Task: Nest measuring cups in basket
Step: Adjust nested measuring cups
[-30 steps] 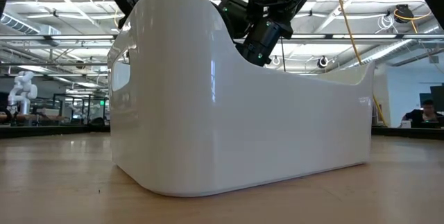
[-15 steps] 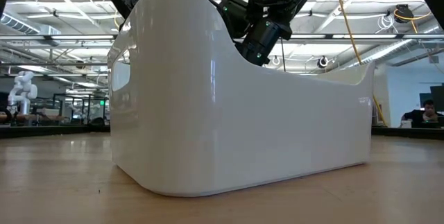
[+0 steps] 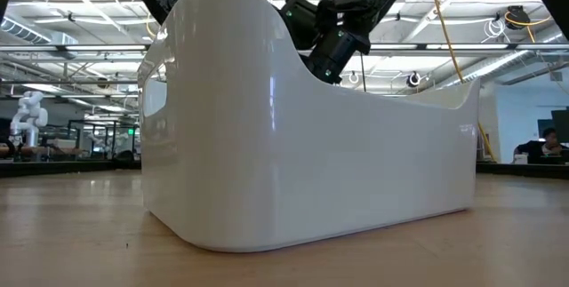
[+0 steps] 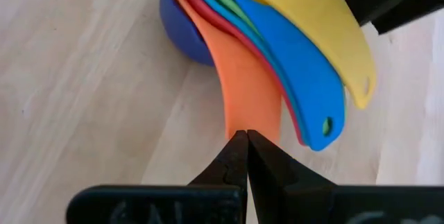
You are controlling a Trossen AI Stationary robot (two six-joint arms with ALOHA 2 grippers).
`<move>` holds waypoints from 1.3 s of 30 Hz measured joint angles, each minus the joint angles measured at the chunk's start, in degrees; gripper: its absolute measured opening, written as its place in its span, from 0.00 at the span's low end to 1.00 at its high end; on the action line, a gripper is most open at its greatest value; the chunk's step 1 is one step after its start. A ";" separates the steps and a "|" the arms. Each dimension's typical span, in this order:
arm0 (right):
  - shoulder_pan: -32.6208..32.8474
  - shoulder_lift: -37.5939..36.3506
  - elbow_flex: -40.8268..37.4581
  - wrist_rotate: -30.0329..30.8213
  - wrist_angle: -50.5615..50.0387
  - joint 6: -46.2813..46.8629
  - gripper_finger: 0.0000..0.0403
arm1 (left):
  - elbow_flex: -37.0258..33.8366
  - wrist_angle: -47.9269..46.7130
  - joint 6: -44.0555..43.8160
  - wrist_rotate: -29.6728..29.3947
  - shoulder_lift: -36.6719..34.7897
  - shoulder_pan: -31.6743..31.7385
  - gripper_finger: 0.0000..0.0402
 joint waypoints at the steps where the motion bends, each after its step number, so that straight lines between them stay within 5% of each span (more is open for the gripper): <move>1: -0.12 0.00 0.00 0.02 -0.08 -0.08 0.00 | 0.00 -0.26 0.08 -0.02 0.00 0.00 0.42; 11: 0.48 -1.40 0.03 -0.28 -4.58 -0.13 0.00 | 0.02 -11.94 -1.72 -7.60 -3.96 1.39 0.42; 24: -0.71 1.46 0.01 -2.99 -3.00 -0.50 0.00 | -0.02 -5.52 0.08 -4.28 4.71 1.88 0.42; 39: -2.77 2.40 -0.02 -3.13 2.21 -0.77 0.00 | 0.02 3.59 1.99 0.01 5.40 0.95 0.42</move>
